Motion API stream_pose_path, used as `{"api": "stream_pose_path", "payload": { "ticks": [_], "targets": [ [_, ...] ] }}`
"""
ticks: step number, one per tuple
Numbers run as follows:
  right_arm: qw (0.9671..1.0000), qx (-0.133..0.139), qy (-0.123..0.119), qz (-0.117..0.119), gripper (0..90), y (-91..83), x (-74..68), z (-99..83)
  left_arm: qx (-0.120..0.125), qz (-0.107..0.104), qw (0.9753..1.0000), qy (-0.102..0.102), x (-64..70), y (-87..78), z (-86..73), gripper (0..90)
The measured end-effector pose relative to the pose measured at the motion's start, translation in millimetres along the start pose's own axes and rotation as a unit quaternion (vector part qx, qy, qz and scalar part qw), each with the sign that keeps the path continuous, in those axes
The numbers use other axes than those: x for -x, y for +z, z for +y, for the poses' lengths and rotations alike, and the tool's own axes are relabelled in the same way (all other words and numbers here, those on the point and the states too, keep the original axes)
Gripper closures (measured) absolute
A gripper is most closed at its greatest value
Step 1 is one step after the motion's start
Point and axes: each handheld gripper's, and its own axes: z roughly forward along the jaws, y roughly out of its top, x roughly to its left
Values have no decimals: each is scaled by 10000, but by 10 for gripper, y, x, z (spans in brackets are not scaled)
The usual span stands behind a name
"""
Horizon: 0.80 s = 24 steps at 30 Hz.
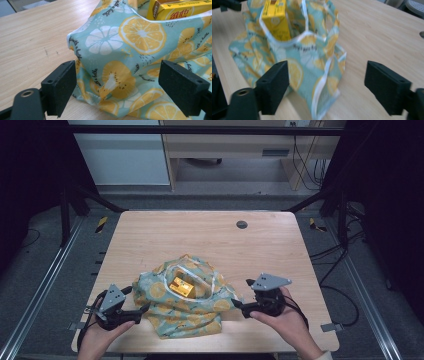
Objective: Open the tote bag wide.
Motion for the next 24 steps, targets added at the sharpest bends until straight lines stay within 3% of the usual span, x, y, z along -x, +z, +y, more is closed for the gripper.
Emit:
{"api": "stream_pose_path", "payload": {
  "ticks": [6,12,16,20,24],
  "targets": [
    [9998,-185,0,109,351,347,76,412,-139,53,9999,17,-13,37,-15,131],
    [9986,-431,285,90,451,867,239,664,-234,55,9997,73,-23,68,-19,132],
    [9968,-672,402,138,464,1132,309,737,-226,43,9997,57,-25,89,-9,133],
    [9930,-998,606,149,459,1356,377,747,-217,42,9997,52,-25,102,4,139],
    [9931,-1028,517,206,769,1425,379,763,-195,28,9998,47,-20,101,11,143]
  ]
}}
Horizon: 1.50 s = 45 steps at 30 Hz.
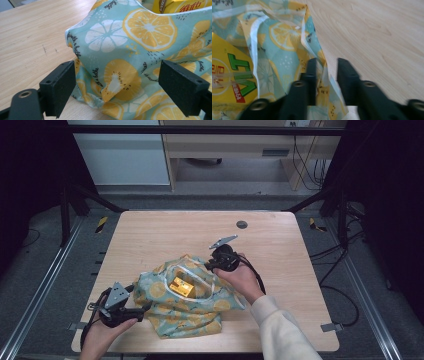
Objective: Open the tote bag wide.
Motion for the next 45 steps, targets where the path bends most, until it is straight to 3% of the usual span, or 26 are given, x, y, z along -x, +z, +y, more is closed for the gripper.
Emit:
{"api": "stream_pose_path", "payload": {
  "ticks": [3,6,12,15,20,23,25,28,31,33,36,38,40,45],
  "targets": [
    [9993,372,-103,5,868,-122,-53,41,14,32,10000,7,-2,-22,-5,150],
    [9969,743,-258,64,894,-287,-147,81,64,61,10000,-31,-22,-45,-4,158],
    [9882,1279,-742,396,900,-651,-485,132,357,394,9986,-55,-58,-140,28,212],
    [9828,1437,-1007,585,900,-769,-655,104,422,439,9981,-80,-83,-180,53,252],
    [9780,1413,-1239,907,900,-827,-839,-15,509,216,9981,-261,-116,-207,155,302],
    [9774,1338,-1365,904,900,-826,-901,-82,525,132,9985,-95,-84,-206,312,308],
    [9770,1355,-1367,922,900,-821,-910,-113,322,-88,9994,96,-50,-143,498,295],
    [9760,1449,-1341,923,900,-842,-912,-134,227,9,9990,386,-7,-40,714,286],
    [9751,1532,-1300,944,900,-894,-904,-136,92,-110,9988,477,7,90,871,272],
    [9743,1586,-1291,941,900,-934,-898,-134,-74,-352,9984,437,2,203,954,264],
    [9735,1649,-1287,922,900,-976,-893,-127,-295,-328,9974,568,0,350,1014,267],
    [9722,1722,-1286,927,900,-1016,-890,-125,-359,-377,9973,513,-7,419,1019,274],
    [9716,1749,-1300,925,900,-1037,-887,-129,-379,-326,9969,603,-12,435,1012,359],
    [9731,1691,-1281,901,900,-1041,-849,-192,-254,-280,9972,640,-16,330,957,710]
  ]
}}
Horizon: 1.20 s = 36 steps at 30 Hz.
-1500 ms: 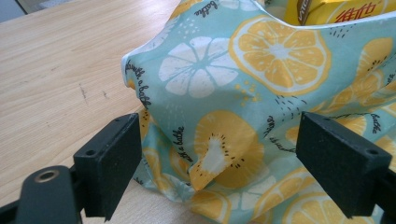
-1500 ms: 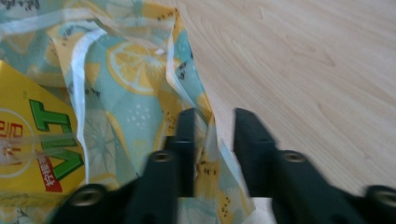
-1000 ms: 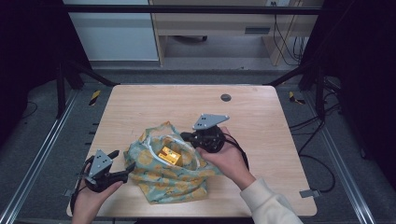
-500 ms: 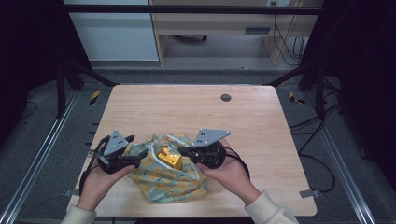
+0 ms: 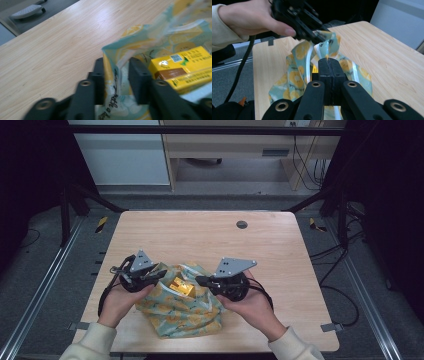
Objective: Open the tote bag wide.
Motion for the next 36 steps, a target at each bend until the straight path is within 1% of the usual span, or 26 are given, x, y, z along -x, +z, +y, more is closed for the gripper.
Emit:
{"api": "stream_pose_path", "payload": {
  "ticks": [1,2,4,5,7,9,11,13,16,17,18,20,22,24,25,26,28,29,32,35,36],
  "targets": [
    [10000,-7,9,-8,900,-5,1,-14,37,53,10000,-10,9,-46,-29,747],
    [10000,-28,22,-21,900,-18,0,-41,64,29,10000,-38,16,-77,-47,792],
    [10000,-48,42,-19,897,-39,-9,-96,219,-1,9997,-91,60,-169,-105,833],
    [10000,-60,59,-16,896,-45,-14,-122,239,-42,9997,-23,93,-228,-143,844],
    [9999,-91,107,-10,890,-53,-32,-193,304,-38,9995,11,153,-304,-203,847],
    [9998,-127,140,17,886,-53,-56,-266,406,-83,9991,8,211,-366,-259,847],
    [9998,-166,141,32,879,-54,-75,-324,472,-87,9988,52,269,-407,-315,848],
    [9997,-221,131,15,859,-55,-91,-379,531,-123,9985,53,321,-420,-394,853],
    [9995,-289,148,46,766,-61,-113,-464,586,-233,9980,25,353,-418,-480,856],
    [9994,-299,142,51,724,-62,-120,-487,554,-260,9981,20,354,-426,-517,856],
    [9994,-326,126,57,657,-63,-135,-527,559,-284,9980,0,354,-433,-544,856],
    [9992,-365,142,10,558,-69,-157,-599,586,-320,9978,-56,358,-437,-590,856],
    [9989,-412,219,-27,505,-76,-172,-687,529,-358,9979,-62,366,-436,-631,856],
    [9986,-473,238,-28,451,-86,-182,-783,503,-409,9979,-78,388,-441,-678,856],
    [9984,-506,249,-27,436,-91,-186,-816,508,-463,9976,-124,404,-434,-703,856],
    [9981,-554,257,3,418,-99,-194,-870,492,-477,9976,-112,415,-426,-714,857],
    [9975,-658,259,38,399,-97,-206,-946,393,-490,9980,2,447,-395,-730,858],
    [9970,-738,229,7,391,-92,-212,-982,390,-531,9978,-3,459,-381,-738,860],
    [9952,-926,299,50,374,-77,-226,-1083,303,-662,9973,120,492,-346,-760,860],
    [9938,-1067,297,75,411,-77,-239,-1149,210,-759,9967,211,497,-323,-789,860],
    [9931,-1155,217,56,442,-74,-240,-1175,151,-797,9964,237,497,-305,-801,860]
  ]
}}
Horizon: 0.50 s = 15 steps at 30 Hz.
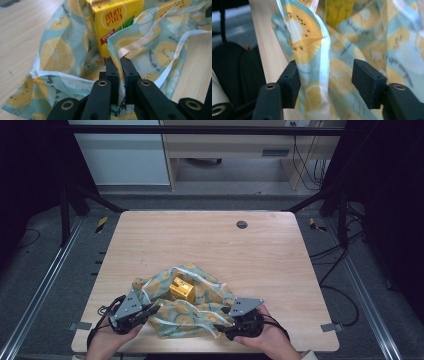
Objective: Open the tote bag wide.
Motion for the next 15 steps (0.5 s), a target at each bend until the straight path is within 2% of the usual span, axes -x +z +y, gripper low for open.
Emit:
{"api": "stream_pose_path", "payload": {
  "ticks": [2,4,7,9,12,15],
  "targets": [
    [9999,-157,-58,-42,517,15,16,-35,-165,-39,9998,56,-3,51,-27,865],
    [9996,-267,11,-57,578,41,54,-69,-367,-85,9991,180,8,113,-50,874],
    [9991,-401,43,-126,620,82,100,-108,-709,-87,9966,408,54,193,-70,875],
    [9988,-460,51,-135,708,98,121,-121,-860,9,9950,501,71,227,-72,882],
    [9982,-577,22,-167,837,121,142,-128,-1031,3,9934,499,58,264,-83,890],
    [9978,-632,-7,-175,870,141,164,-125,-1121,3,9928,425,34,294,-101,895]
  ]
}}
